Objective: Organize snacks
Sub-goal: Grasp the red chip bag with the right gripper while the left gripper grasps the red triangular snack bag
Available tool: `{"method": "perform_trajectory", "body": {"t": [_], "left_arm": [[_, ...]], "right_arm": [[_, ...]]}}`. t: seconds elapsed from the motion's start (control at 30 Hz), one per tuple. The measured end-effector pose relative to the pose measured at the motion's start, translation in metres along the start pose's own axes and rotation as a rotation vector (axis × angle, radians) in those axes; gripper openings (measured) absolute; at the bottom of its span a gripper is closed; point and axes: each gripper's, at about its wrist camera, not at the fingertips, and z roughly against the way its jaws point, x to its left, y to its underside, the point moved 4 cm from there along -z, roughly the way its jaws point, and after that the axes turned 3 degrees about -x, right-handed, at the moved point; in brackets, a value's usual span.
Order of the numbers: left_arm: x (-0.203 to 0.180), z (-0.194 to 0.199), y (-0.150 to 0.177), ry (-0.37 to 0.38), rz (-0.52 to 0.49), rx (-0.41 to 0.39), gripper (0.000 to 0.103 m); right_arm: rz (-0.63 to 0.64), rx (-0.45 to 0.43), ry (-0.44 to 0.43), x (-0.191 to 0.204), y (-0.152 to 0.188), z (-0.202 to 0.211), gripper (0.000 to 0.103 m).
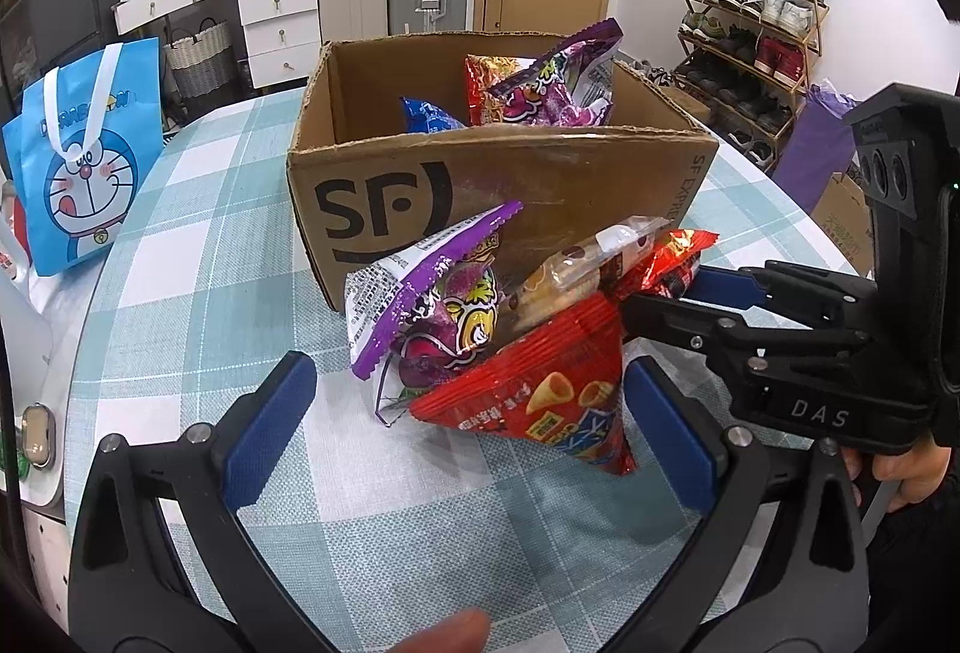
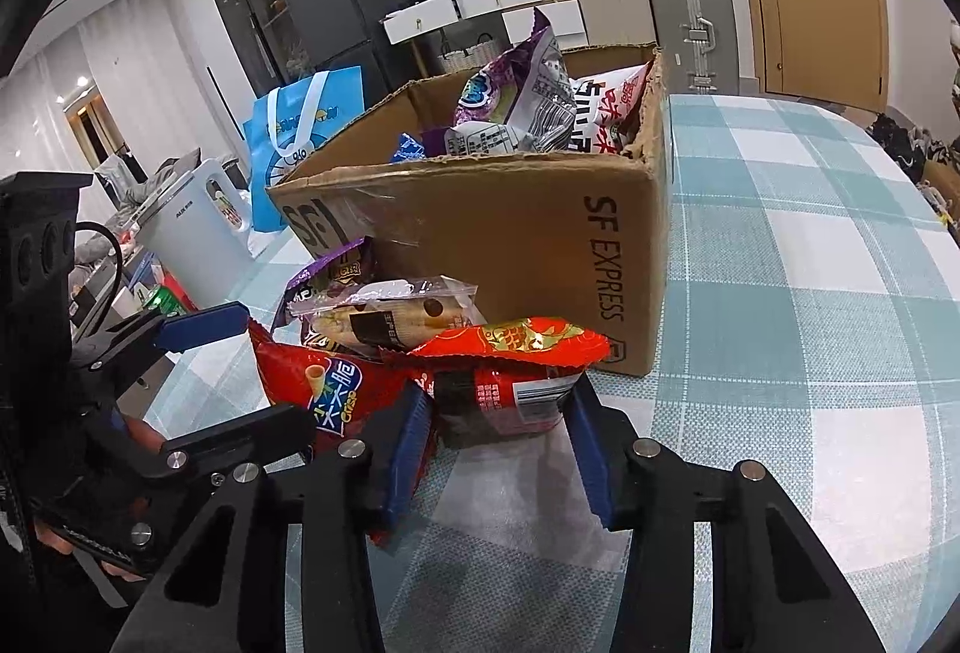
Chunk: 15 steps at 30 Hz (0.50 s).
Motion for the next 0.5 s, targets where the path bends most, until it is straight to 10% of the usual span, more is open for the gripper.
{"method": "perform_trajectory", "body": {"t": [0.3, 0.5], "left_arm": [[-0.004, -0.005, 0.004, 0.050, -0.007, 0.034, 0.101], [-0.010, -0.010, 0.008, 0.118, -0.018, 0.064, 0.081]], "right_arm": [[-0.002, 0.008, -0.003, 0.001, 0.001, 0.002, 0.045], [0.007, 0.017, -0.009, 0.004, 0.002, -0.001, 0.045]]}}
